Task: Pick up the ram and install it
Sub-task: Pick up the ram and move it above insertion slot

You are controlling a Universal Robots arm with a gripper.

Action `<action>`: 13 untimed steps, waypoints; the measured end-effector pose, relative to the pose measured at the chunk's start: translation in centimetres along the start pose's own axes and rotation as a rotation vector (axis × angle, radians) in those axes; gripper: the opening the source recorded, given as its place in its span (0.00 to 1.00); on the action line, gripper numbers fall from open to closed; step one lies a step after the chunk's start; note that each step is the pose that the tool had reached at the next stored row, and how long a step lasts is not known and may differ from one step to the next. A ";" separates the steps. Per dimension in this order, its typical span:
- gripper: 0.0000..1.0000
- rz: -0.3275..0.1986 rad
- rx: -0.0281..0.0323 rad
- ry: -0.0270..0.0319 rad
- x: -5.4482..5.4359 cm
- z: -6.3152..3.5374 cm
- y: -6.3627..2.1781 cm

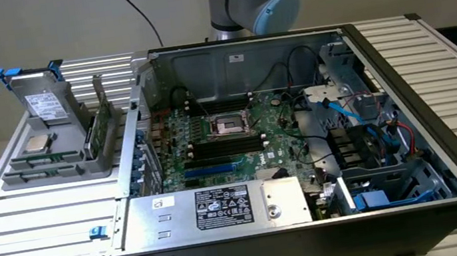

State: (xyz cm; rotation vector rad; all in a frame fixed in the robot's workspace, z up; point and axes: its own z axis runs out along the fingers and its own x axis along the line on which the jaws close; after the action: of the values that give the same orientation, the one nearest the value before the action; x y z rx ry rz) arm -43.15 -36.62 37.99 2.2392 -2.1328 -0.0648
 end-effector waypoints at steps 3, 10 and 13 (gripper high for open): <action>0.13 0.000 0.0000 0.0000 0.0 0.00 0.00; 0.43 0.000 0.0001 0.0000 0.0 0.00 0.00; 0.43 0.000 0.0000 0.0000 0.0 0.00 0.00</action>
State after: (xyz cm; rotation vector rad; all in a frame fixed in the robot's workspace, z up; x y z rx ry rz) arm -43.15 -36.62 37.98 2.2393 -2.1328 -0.0647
